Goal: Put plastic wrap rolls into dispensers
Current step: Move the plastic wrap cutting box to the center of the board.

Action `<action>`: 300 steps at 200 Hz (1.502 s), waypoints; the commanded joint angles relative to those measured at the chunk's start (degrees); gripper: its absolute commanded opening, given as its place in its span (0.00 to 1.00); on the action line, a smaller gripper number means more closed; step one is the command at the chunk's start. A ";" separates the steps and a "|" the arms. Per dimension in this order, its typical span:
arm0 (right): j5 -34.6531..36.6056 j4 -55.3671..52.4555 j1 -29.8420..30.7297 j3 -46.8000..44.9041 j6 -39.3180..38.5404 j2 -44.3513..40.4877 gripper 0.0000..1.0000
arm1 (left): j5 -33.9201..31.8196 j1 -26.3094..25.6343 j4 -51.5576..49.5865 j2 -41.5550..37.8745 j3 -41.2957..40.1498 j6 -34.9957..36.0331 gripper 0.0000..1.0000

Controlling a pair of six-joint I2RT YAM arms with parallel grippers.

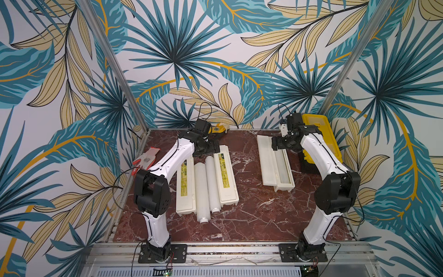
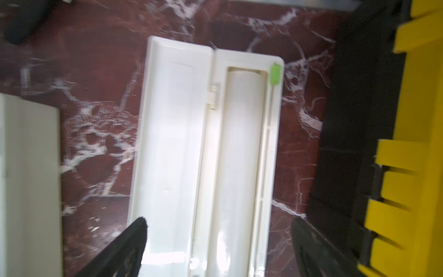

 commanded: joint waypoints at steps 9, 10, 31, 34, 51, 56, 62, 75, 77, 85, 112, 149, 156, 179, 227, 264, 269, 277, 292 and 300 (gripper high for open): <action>-2.11 0.35 10.55 -3.47 11.17 0.74 0.99 | 3.79 4.94 4.44 -6.55 -6.63 -0.13 1.00; -2.14 0.45 10.86 -3.55 11.65 0.82 0.99 | 4.01 5.18 4.59 -6.67 -6.84 -0.07 1.00; -1.08 3.08 17.15 -4.18 19.89 2.74 0.99 | 6.87 9.40 5.59 -9.61 -10.65 0.20 0.99; -0.55 3.78 18.35 -4.15 20.99 2.99 0.99 | 7.18 9.83 5.80 -10.09 -11.24 0.31 1.00; 1.27 6.18 22.70 -3.34 23.74 4.40 0.99 | 7.44 11.40 7.33 -13.05 -14.81 1.28 0.99; 1.67 6.14 23.88 -2.53 24.30 5.24 0.99 | 7.88 11.69 7.73 -13.56 -15.58 1.70 0.99; 2.78 5.58 25.04 -1.43 24.96 6.43 0.99 | 8.58 12.04 8.21 -13.97 -16.50 2.20 0.99; 4.88 3.84 27.53 1.80 24.88 9.74 0.99 | 9.52 12.60 9.46 -14.27 -18.03 3.19 0.99; 5.06 3.55 27.85 2.24 24.93 10.16 0.99 | 9.62 12.73 9.72 -14.27 -18.33 3.22 1.00; 5.70 2.64 28.94 4.09 25.36 12.11 0.99 | 10.76 13.12 10.53 -14.27 -19.37 2.94 1.00; 6.49 2.74 31.71 8.31 25.38 16.85 0.99 | 13.21 13.67 13.45 -14.87 -22.22 2.68 1.00; 9.33 0.26 32.85 13.61 25.69 22.18 0.99 | 13.27 13.94 13.72 -16.54 -23.64 2.92 1.00; 10.33 -1.30 32.85 15.12 25.85 23.74 0.99 | 12.81 14.00 13.72 -17.12 -23.91 3.24 1.00; 11.01 -3.52 32.93 16.27 26.26 26.69 0.99 | 12.56 14.55 13.73 -17.56 -24.27 3.83 0.99; 15.41 -6.23 32.86 11.89 26.87 25.60 0.94 | 13.27 15.00 13.77 -16.35 -23.66 4.29 1.00; 12.54 -3.27 32.84 -0.37 23.92 17.11 0.92 | 14.82 14.98 14.47 -14.71 -22.81 4.38 1.00; 12.16 -2.78 32.82 -2.14 23.49 15.70 0.93 | 14.94 14.92 14.63 -14.62 -22.94 4.33 1.00; 11.00 -2.27 32.67 -4.36 22.51 13.83 0.97 | 15.18 14.96 14.92 -14.53 -22.88 4.29 1.00; 9.98 -2.65 32.44 -5.35 21.46 11.70 0.99 | 15.48 14.97 15.25 -14.19 -22.95 4.27 1.00; 9.19 -3.32 32.36 -4.37 20.84 11.56 0.99 | 15.68 14.91 15.43 -13.96 -22.90 4.29 0.99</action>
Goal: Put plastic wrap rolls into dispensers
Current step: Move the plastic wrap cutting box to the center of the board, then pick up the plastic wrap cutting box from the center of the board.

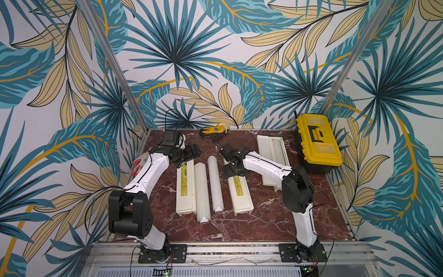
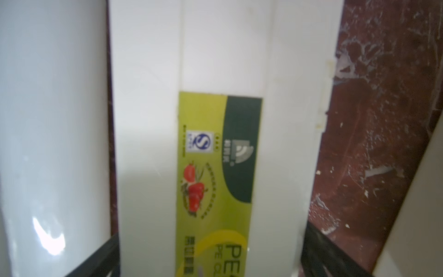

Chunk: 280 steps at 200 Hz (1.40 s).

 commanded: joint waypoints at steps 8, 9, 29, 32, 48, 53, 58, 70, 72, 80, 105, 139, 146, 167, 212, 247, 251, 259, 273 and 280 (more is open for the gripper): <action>-2.48 -3.15 -0.40 0.98 -3.62 -2.03 0.99 | 1.39 0.56 2.04 0.80 -0.05 0.66 1.00; -2.42 -3.29 -0.48 1.29 -3.66 -1.93 0.99 | 1.40 0.53 2.09 0.81 -0.09 0.66 1.00; -1.96 -4.95 -1.16 5.41 -4.27 0.00 0.99 | 1.76 0.52 2.36 1.17 0.00 0.63 0.99; -1.88 -5.22 -1.35 6.00 -4.24 0.35 0.99 | 1.86 0.52 2.33 1.17 0.02 0.65 1.00; -2.28 -6.26 -2.64 8.42 -3.95 1.77 0.99 | 1.79 0.58 2.31 0.99 -0.06 0.82 1.00; -2.33 -6.46 -3.06 9.03 -3.85 2.22 0.99 | 1.70 0.57 2.31 0.92 -0.17 0.84 0.99; -2.49 -6.59 -3.53 9.54 -3.66 2.60 0.99 | 1.48 0.51 2.29 0.82 -0.21 0.88 1.00; -3.12 -7.26 -4.50 11.16 -3.56 3.82 0.99 | 1.41 0.55 2.30 0.64 -0.30 0.95 0.99; -3.29 -7.49 -4.58 11.47 -3.56 4.19 0.99 | 1.37 0.54 2.32 0.64 -0.23 1.00 0.99; -3.73 -8.42 -5.11 12.93 -3.53 5.30 0.99 | 1.32 0.53 2.34 0.60 -0.35 1.06 1.00; -5.58 -9.41 -5.73 16.17 -4.28 8.74 0.99 | 1.16 0.53 2.31 0.97 -0.25 1.10 1.00; -7.08 -9.81 -5.84 18.06 -3.87 11.61 0.99 | 1.10 0.50 2.39 1.52 0.01 0.79 0.99; -7.63 -9.71 -5.93 18.06 -3.86 11.62 0.99 | 1.19 0.57 2.47 1.60 -0.02 0.79 0.99; -8.16 -9.23 -5.95 17.62 -3.84 11.49 0.99 | 1.24 0.55 2.65 1.98 0.08 0.71 0.99; -7.91 -9.83 -5.93 17.61 -2.92 12.79 0.98 | 2.02 0.55 3.04 2.88 0.41 0.39 0.99; -8.58 -7.75 -5.97 16.51 -3.32 10.63 0.86 | 2.79 0.52 3.34 3.35 0.67 0.23 1.00; -8.93 -7.54 -6.04 16.42 -3.54 10.24 0.85 | 3.06 0.51 3.55 3.36 0.72 0.22 0.99; -9.56 -7.41 -6.23 16.37 -3.96 9.61 0.82 | 3.75 0.51 3.90 3.54 0.70 0.05 1.00; -10.41 -6.89 -6.52 15.99 -4.57 8.35 0.76 | 5.13 0.51 4.66 3.97 0.77 -0.29 0.99; -10.60 -6.73 -6.65 15.79 -4.84 7.76 0.73 | 5.77 0.51 4.96 4.22 0.92 -0.40 0.99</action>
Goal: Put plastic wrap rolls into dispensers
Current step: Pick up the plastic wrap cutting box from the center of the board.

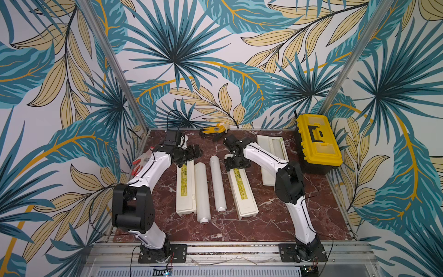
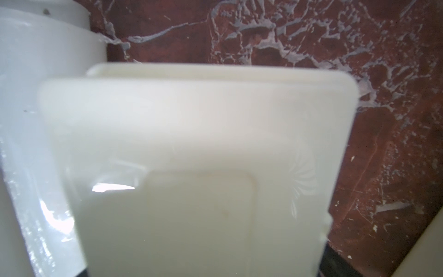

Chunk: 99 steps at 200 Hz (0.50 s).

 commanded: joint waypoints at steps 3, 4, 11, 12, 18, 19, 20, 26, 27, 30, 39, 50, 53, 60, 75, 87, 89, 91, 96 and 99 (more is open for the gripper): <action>-2.16 0.46 -0.62 -1.68 -1.22 -3.93 0.73 | 2.99 0.51 2.41 1.06 0.93 -0.35 1.00; -2.18 0.49 -0.61 -1.75 -1.20 -4.06 0.72 | 3.03 0.51 2.46 1.07 0.93 -0.35 0.99; -2.69 0.90 -0.86 -2.19 -1.34 -4.70 0.70 | 3.65 0.51 2.77 1.23 0.99 -0.44 0.99; -2.80 0.93 -0.90 -2.31 -1.35 -4.79 0.70 | 3.71 0.51 2.82 1.24 0.96 -0.44 0.99; -3.32 1.25 -1.11 -2.70 -1.43 -5.39 0.68 | 4.11 0.50 3.07 1.38 0.97 -0.48 1.00; -3.37 1.29 -1.20 -2.74 -1.39 -5.49 0.68 | 4.21 0.51 3.14 1.40 1.00 -0.50 1.00; -3.40 1.30 -1.21 -2.80 -1.37 -5.62 0.68 | 4.34 0.51 3.18 1.37 1.01 -0.51 1.00; -3.51 1.62 -1.46 -3.31 -1.13 -6.23 0.67 | 4.79 0.51 3.43 1.43 0.94 -0.52 1.00; -3.56 1.65 -1.56 -3.35 -1.11 -6.30 0.67 | 4.85 0.51 3.45 1.47 0.98 -0.52 1.00; -3.78 1.81 -1.63 -3.65 -1.09 -6.67 0.65 | 5.14 0.51 3.63 1.51 0.86 -0.53 1.00; -4.42 2.08 -2.07 -4.29 -1.10 -7.46 0.61 | 5.96 0.51 4.20 1.72 0.87 -0.59 1.00; -4.81 2.59 -2.55 -5.10 -1.09 -8.47 0.59 | 6.94 0.50 4.81 1.93 0.86 -0.68 0.99; -5.03 2.82 -2.64 -5.36 -1.25 -8.69 0.59 | 7.26 0.51 5.07 2.03 0.78 -0.74 1.00; -5.74 3.32 -2.83 -5.93 -1.52 -9.46 0.57 | 8.08 0.50 5.80 2.12 0.68 -0.78 0.99; -6.87 4.80 -3.35 -7.52 -2.47 -11.33 0.57 | 10.44 0.51 7.45 2.39 0.37 -1.26 0.99; -8.17 5.76 -3.87 -8.73 -3.46 -12.87 0.56 | 13.15 0.51 9.50 2.40 -0.07 -1.48 1.00; -8.53 6.08 -3.96 -8.99 -3.70 -13.16 0.56 | 13.68 0.51 10.00 2.39 -0.11 -1.49 1.00; -8.90 6.27 -4.05 -9.26 -4.05 -13.48 0.56 | 14.36 0.51 10.34 2.46 -0.21 -1.49 1.00; -9.75 7.08 -4.31 -10.06 -4.88 -14.23 0.55 | 15.48 0.46 11.23 2.40 -0.44 -1.56 1.00; -10.19 7.63 -4.48 -10.63 -5.33 -14.78 0.55 | 16.03 0.46 11.70 2.33 -0.54 -1.62 1.00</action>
